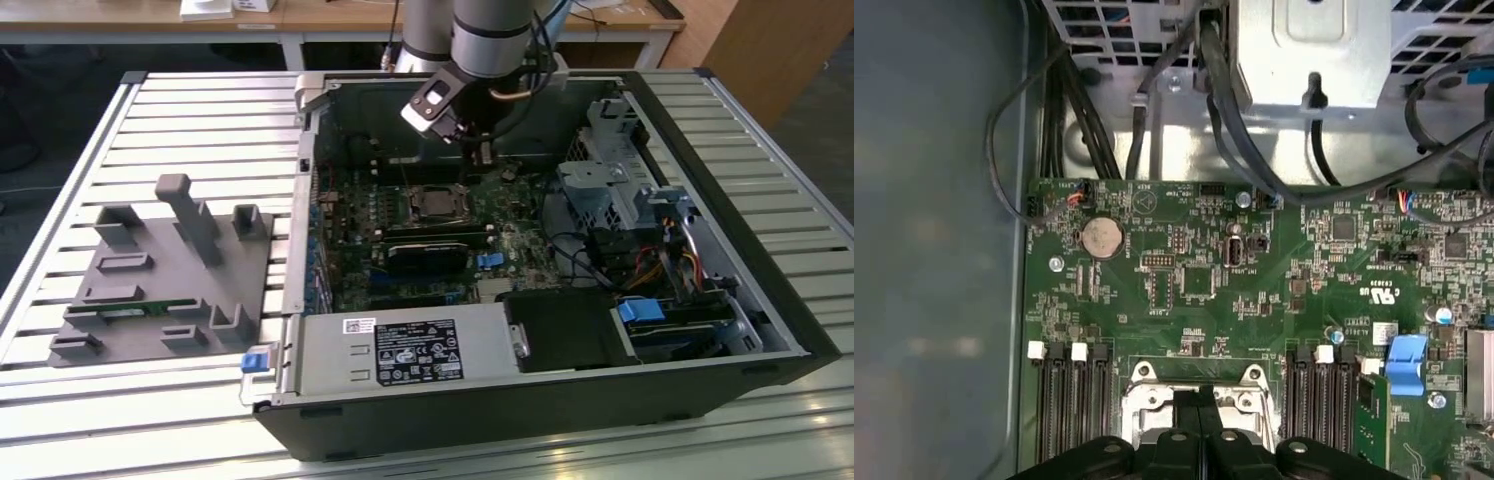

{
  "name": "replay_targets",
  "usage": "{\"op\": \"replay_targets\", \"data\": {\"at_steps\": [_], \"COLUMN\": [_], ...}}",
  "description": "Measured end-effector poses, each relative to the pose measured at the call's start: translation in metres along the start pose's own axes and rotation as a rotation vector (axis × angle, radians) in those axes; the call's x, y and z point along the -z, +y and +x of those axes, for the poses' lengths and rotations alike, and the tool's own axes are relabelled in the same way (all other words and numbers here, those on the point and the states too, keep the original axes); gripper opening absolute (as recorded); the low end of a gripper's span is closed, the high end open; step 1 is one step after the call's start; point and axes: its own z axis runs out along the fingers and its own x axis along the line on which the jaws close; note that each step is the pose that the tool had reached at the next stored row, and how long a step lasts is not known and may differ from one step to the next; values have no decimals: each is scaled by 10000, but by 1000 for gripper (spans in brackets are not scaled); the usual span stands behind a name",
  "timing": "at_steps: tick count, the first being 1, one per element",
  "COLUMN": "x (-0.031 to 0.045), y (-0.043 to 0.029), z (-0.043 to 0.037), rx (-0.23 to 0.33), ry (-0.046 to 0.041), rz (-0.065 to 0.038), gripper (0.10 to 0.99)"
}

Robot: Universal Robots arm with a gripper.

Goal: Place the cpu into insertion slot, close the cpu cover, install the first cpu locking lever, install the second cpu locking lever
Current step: 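Close the cpu cover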

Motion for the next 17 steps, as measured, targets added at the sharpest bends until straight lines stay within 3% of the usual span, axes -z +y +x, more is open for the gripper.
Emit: {"op": "replay_targets", "data": {"at_steps": [3, 5, 11, 17], "x": [-26, -26, -71, -112], "y": [-48, -118, -165, -330], "z": [-4, -4, -5, -5], "rx": [1, 0, -1, -1], "ry": [1, 0, 0, 0], "rz": [6, 7, 98, 99], "gripper": [106, 106, 106, 106]}}
